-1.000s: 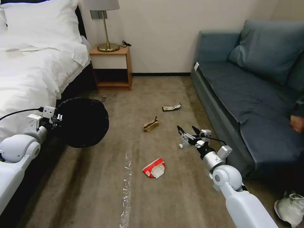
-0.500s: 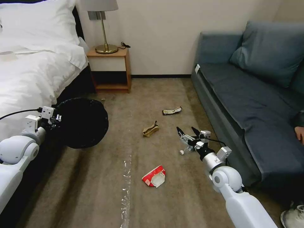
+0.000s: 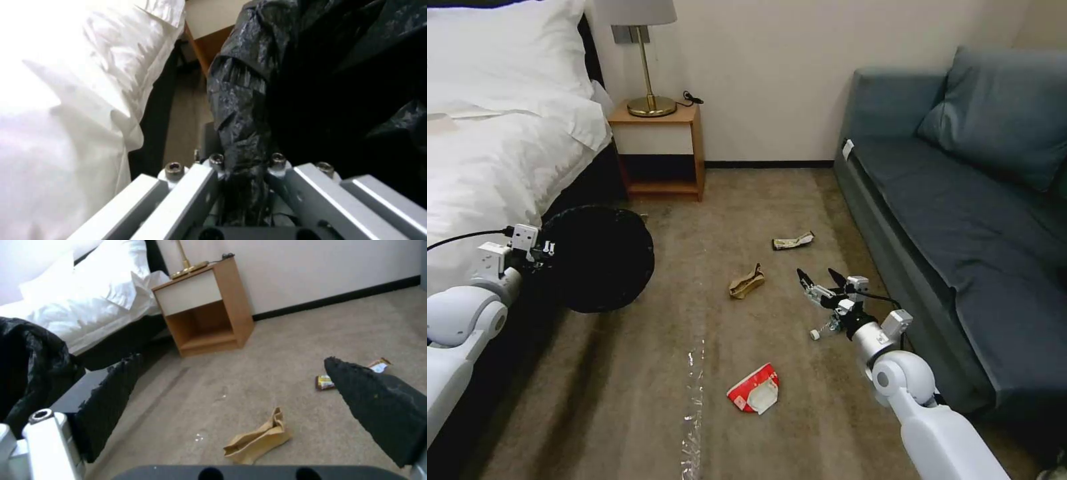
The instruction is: Pick up the trash bin, then pick up the garbage on the floor and place it into the trash bin.
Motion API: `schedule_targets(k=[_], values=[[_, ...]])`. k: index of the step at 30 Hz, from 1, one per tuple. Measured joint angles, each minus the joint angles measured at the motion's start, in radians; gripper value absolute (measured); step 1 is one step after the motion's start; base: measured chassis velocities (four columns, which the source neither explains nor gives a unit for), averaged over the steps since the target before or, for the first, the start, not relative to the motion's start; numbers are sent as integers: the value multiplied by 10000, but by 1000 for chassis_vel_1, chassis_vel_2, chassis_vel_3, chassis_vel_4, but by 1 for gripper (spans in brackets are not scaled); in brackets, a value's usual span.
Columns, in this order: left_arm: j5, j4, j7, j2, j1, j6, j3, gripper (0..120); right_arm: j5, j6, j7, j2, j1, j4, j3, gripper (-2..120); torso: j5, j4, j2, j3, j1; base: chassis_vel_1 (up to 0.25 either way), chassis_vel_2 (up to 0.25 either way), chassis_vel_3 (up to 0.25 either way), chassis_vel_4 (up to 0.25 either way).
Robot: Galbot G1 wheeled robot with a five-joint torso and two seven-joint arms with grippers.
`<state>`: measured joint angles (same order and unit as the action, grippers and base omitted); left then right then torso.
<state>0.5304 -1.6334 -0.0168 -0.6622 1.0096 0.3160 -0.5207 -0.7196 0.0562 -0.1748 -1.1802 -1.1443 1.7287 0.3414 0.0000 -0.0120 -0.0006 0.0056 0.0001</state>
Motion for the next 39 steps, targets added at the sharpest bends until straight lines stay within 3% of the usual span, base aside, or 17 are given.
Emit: schedule_targets(k=[12, 20, 24, 29, 36, 38, 39], values=[[4, -8, -9, -11, 53, -47, -2, 1, 132, 288, 125, 160, -113, -40, -209, 100, 0, -1, 0, 1, 1, -59, 49, 50, -52], [-31, -376, -16, 74, 466, -110, -358, 1, -61, 1236, 187, 2204, -223, 331, -1671, 100, 1, -3, 0, -1, 1, 0, 0, 0, 0], [-62, -433, -14, 31, 552, -123, -468, 1, -333, 1401, 185, 2593, -122, 396, -2116, 100, 1, -2, 0, -2, 1, 0, 0, 0, 0], [-316, -610, 142, -261, 651, -28, -396, 1, -367, 1551, 142, 3382, 206, 151, -3767, 100, 1, 1, 0, -2, 1, 0, 0, 0, 0], [-584, -803, 238, -635, 573, 107, -149, 1, -394, 1560, -52, 3480, 519, -802, -5045, 100, 3, -1, 0, 0, 1, 0, 0, 0, 0], [-803, -939, 257, -1049, 575, 143, 68, 1, -266, 1418, -222, 3313, 617, -1506, -5575, 100, 1, -2, 0, 0, 0, 0, 0, 0, 0], [-803, -939, 257, -1049, 575, 143, 68, 1, -266, 1418, -222, 3313, 617, -1506, -5575, 100, 1, -2, 0, 0, 0, 0, 0, 0, 0]])
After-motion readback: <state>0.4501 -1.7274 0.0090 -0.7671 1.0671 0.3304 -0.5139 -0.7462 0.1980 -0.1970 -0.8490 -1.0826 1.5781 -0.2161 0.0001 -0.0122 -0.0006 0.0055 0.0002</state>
